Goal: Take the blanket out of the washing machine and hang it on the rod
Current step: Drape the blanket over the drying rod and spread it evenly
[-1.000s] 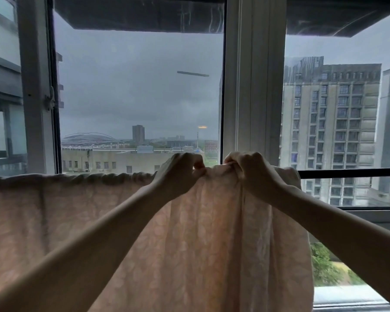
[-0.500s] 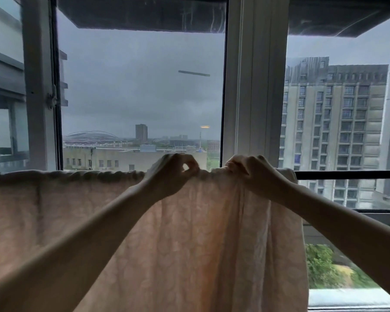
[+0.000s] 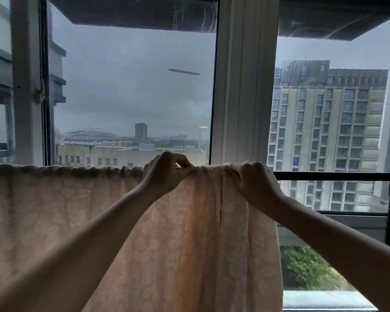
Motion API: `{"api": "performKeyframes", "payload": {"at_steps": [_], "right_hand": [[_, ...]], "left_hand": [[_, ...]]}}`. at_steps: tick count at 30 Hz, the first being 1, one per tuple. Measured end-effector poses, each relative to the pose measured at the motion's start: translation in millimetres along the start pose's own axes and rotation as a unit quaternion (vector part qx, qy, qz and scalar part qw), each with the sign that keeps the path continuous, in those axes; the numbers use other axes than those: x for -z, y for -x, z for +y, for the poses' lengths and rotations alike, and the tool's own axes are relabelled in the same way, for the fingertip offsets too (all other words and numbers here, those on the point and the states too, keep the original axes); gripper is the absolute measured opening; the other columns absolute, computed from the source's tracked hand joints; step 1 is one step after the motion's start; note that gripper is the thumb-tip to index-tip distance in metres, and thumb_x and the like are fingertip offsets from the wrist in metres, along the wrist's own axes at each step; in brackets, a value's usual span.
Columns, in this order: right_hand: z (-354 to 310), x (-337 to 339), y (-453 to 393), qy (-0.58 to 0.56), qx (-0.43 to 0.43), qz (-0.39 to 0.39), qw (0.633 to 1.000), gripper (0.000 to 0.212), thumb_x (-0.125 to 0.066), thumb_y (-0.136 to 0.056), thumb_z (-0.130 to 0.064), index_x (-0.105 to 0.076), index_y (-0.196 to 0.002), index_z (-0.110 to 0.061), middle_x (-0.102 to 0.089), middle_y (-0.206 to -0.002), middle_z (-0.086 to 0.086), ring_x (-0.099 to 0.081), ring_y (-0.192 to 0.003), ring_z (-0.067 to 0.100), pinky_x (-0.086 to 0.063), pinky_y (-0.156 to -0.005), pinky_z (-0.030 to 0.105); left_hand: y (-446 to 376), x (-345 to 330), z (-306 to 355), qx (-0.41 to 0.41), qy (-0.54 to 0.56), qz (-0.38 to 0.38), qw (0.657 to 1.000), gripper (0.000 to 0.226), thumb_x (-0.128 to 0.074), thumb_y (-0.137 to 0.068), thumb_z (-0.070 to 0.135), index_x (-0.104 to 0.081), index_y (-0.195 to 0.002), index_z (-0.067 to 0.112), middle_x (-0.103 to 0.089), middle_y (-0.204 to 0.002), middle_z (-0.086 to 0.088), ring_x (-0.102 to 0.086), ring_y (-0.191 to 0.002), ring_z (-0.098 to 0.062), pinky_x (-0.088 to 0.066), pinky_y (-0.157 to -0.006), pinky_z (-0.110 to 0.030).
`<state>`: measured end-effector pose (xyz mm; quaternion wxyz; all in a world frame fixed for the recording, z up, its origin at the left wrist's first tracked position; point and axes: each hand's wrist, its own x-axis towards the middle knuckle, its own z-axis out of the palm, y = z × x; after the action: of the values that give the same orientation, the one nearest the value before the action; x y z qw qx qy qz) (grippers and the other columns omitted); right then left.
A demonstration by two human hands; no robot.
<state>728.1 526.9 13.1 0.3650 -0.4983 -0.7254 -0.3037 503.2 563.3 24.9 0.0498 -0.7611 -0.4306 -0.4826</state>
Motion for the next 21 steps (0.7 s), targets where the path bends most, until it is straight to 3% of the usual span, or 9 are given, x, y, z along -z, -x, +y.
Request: {"api": "performKeyframes", "payload": {"at_steps": [2, 6, 10, 15, 17, 19, 21], "right_hand": [[-6, -7, -1, 0.035, -0.020, 0.014, 0.999, 0.025, -0.052, -0.093, -0.012, -0.068, -0.108, -0.023, -0.067, -0.072, 0.004, -0.063, -0.063, 0.022, -0.055, -0.067, 0.039], [-10, -13, -6, 0.062, -0.051, 0.021, 0.997, 0.019, -0.049, -0.092, -0.019, -0.067, -0.097, -0.020, -0.063, -0.064, 0.000, -0.063, -0.062, 0.024, -0.054, -0.066, 0.037], [7, 8, -13, 0.012, -0.104, 0.022, 0.994, 0.023, -0.049, -0.096, -0.023, -0.069, -0.091, -0.015, -0.069, -0.071, 0.005, -0.066, -0.065, 0.023, -0.054, -0.066, 0.032], [46, 31, -3, 0.080, -0.168, -0.008, 0.982, 0.018, -0.048, -0.094, -0.014, -0.066, -0.088, -0.011, -0.067, -0.078, 0.010, -0.066, -0.075, 0.029, -0.040, -0.063, 0.028], [43, 29, -2, 0.078, -0.144, -0.016, 0.986, 0.012, -0.053, -0.090, -0.009, -0.064, -0.090, -0.015, -0.066, -0.082, 0.008, -0.066, -0.079, 0.028, -0.044, -0.063, 0.029], [33, 23, -6, 0.031, -0.075, -0.022, 0.996, 0.020, -0.058, -0.088, -0.007, -0.065, -0.103, -0.019, -0.067, -0.093, 0.006, -0.065, -0.087, 0.022, -0.052, -0.069, 0.031], [20, 17, -10, -0.040, -0.023, -0.043, 0.998, 0.019, -0.055, -0.092, -0.013, -0.067, -0.105, -0.019, -0.068, -0.097, 0.002, -0.064, -0.089, 0.014, -0.051, -0.073, 0.024]], "left_hand": [[2, 1, -1, 0.009, -0.004, 0.009, 1.000, 0.014, -0.073, -0.079, 0.043, -0.068, -0.069, 0.034, -0.055, -0.060, 0.029, -0.061, -0.071, -0.001, -0.041, -0.067, -0.025], [2, 4, -3, 0.016, -0.013, 0.002, 1.000, 0.011, -0.070, -0.083, 0.040, -0.067, -0.074, 0.033, -0.063, -0.071, 0.022, -0.064, -0.077, -0.005, -0.050, -0.074, -0.030], [1, 6, -2, 0.017, -0.018, -0.011, 1.000, 0.017, -0.068, -0.084, 0.040, -0.061, -0.069, 0.037, -0.066, -0.076, 0.020, -0.063, -0.077, -0.007, -0.052, -0.076, -0.033], [-3, 7, -7, 0.016, -0.018, -0.018, 1.000, 0.010, -0.067, -0.086, 0.038, -0.064, -0.076, 0.033, -0.068, -0.079, 0.016, -0.064, -0.078, -0.008, -0.053, -0.078, -0.034], [-3, 8, -5, 0.010, -0.016, -0.024, 1.000, 0.008, -0.065, -0.087, 0.036, -0.065, -0.080, 0.033, -0.067, -0.081, 0.017, -0.064, -0.078, -0.007, -0.053, -0.078, -0.034], [-5, 6, -4, 0.001, -0.008, -0.030, 1.000, 0.006, -0.064, -0.089, 0.032, -0.066, -0.084, 0.030, -0.067, -0.083, 0.016, -0.064, -0.078, -0.007, -0.053, -0.078, -0.033], [-6, 8, -3, -0.004, -0.004, -0.039, 0.999, 0.006, -0.064, -0.089, 0.030, -0.066, -0.084, 0.028, -0.068, -0.084, 0.014, -0.065, -0.077, -0.007, -0.053, -0.077, -0.033]]}}
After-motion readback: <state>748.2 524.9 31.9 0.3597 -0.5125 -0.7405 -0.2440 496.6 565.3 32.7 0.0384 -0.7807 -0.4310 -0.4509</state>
